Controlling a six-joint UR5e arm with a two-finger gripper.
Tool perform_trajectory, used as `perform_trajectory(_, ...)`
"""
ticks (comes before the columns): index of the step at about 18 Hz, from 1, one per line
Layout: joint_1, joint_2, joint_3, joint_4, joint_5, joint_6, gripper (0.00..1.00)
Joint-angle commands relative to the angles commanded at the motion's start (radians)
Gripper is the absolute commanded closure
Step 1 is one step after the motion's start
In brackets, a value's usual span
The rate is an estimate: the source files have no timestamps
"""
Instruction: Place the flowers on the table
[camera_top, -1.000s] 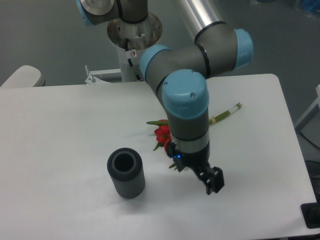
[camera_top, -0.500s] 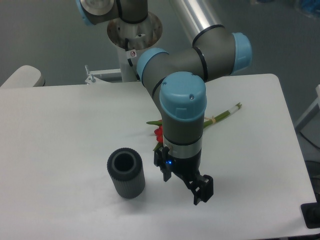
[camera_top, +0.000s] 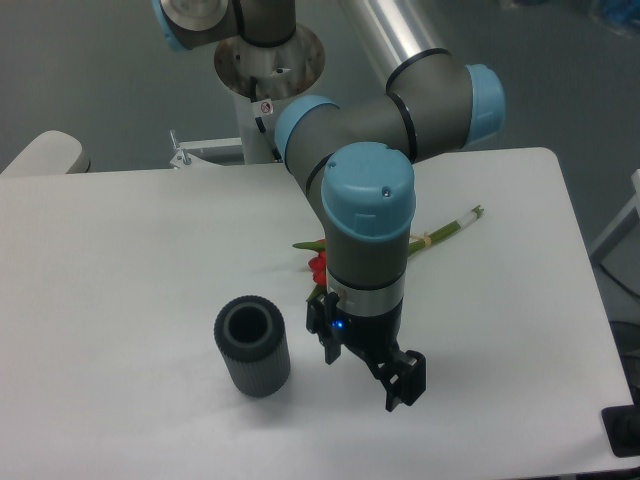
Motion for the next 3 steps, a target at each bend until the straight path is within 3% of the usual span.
perform_trajectory(3, 0.002, 0.005, -0.003, 0.0, 0.0, 0.0, 0.0)
